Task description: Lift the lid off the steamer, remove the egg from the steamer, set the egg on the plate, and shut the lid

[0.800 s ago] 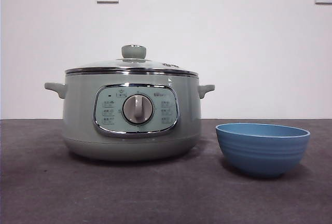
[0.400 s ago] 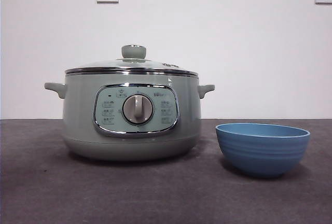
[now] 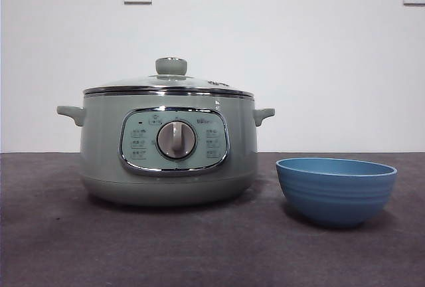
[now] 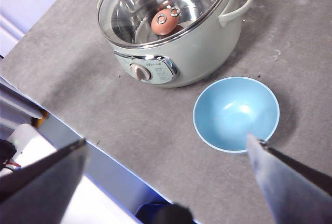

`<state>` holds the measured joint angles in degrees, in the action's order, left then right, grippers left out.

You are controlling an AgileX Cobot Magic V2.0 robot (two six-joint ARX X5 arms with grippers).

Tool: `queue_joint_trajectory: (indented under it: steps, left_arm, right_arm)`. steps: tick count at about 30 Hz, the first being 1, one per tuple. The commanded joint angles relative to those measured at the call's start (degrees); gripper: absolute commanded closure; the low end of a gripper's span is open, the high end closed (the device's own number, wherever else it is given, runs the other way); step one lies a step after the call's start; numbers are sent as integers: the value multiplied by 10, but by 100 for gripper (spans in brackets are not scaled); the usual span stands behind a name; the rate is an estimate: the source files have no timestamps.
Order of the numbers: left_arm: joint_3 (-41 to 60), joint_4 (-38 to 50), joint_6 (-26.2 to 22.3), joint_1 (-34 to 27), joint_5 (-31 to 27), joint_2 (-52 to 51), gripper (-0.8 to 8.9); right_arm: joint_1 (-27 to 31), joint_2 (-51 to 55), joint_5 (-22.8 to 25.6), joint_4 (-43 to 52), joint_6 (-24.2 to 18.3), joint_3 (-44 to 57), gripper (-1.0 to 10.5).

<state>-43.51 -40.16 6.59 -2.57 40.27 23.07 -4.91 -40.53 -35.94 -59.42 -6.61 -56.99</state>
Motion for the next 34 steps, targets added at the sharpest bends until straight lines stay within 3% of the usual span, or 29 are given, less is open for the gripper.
queue_joint_trajectory:
  steps: [1, 13, 18, 25, 34]
  left_arm:
    - [-1, 27, -6, 0, 4, 16, 302]
    - [-28, 171, -6, 36, -2, 177, 302]
    - [-82, 214, -10, 87, -50, 273, 302]
    - [-185, 228, -65, 164, -140, 411, 302]
    - [-254, 284, -99, 232, -225, 552, 303]
  right_arm:
    - [-2, 0, -1, 2, -3, -2, 376]
    - [-2, 0, -1, 6, -3, -2, 376]
    - [-2, 0, -1, 7, -3, -2, 376]
    - [-2, -6, -1, 6, -3, -2, 376]
    - [-2, -14, 0, 6, -3, -2, 376]
